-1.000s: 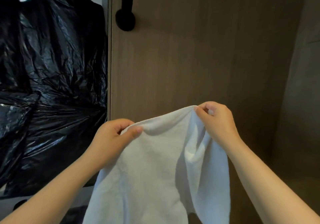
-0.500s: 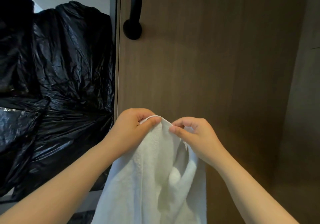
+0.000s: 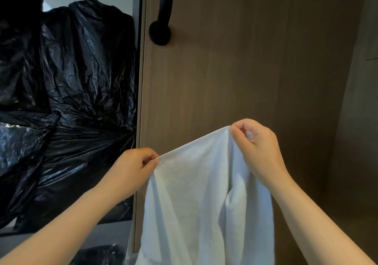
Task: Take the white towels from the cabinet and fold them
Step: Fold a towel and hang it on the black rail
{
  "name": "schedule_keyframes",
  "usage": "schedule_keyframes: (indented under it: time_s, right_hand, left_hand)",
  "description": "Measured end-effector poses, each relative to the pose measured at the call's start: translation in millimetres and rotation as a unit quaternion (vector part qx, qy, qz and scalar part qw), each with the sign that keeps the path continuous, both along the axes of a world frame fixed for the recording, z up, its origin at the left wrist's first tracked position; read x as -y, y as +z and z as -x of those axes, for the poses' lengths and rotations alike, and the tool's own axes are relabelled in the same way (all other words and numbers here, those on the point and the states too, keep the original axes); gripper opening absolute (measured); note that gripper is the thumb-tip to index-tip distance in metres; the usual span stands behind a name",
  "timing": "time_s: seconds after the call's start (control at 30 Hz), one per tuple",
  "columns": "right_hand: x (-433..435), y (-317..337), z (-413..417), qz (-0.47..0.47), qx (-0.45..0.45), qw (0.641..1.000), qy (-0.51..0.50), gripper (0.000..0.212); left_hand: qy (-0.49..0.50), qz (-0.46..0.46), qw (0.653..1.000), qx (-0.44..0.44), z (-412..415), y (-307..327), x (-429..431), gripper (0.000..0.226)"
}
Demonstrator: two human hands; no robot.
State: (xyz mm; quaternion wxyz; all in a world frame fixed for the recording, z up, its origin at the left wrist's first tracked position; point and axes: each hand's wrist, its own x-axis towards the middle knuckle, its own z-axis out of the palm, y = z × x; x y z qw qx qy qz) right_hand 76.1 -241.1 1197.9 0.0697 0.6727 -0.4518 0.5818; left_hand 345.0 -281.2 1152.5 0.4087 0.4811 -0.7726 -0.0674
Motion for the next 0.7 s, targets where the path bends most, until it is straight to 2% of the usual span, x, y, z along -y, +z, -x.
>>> schedule_keyframes:
  time_s: [0.13,0.2,0.3,0.37,0.5,0.7]
  right_hand:
    - [6,-6,10,-0.049,-0.018,0.997,-0.065,0.017]
    - [6,-9,14,-0.097,-0.018,0.993,-0.070,0.005]
    - [2,-14,9,-0.147,-0.011,0.989,0.010,0.035]
    - [0,-18,-3,-0.164,-0.005,0.982,0.089,0.040]
    - [5,-30,-21,-0.178,-0.013,0.973,0.148,0.034]
    - [11,-46,-33,-0.165,0.021,0.964,0.206,0.012]
  left_hand:
    - [0.000,0.031,0.998,-0.055,9,2,1,0.025]
    - [-0.008,0.049,0.994,-0.097,18,9,0,0.027]
    - [-0.041,0.074,0.993,-0.083,31,19,-5,0.026]
    - [-0.067,0.073,0.994,-0.048,41,24,-9,0.025]
    - [-0.099,0.082,0.992,-0.006,53,25,-15,0.021]
    - [-0.113,0.099,0.989,-0.008,47,24,-17,0.021]
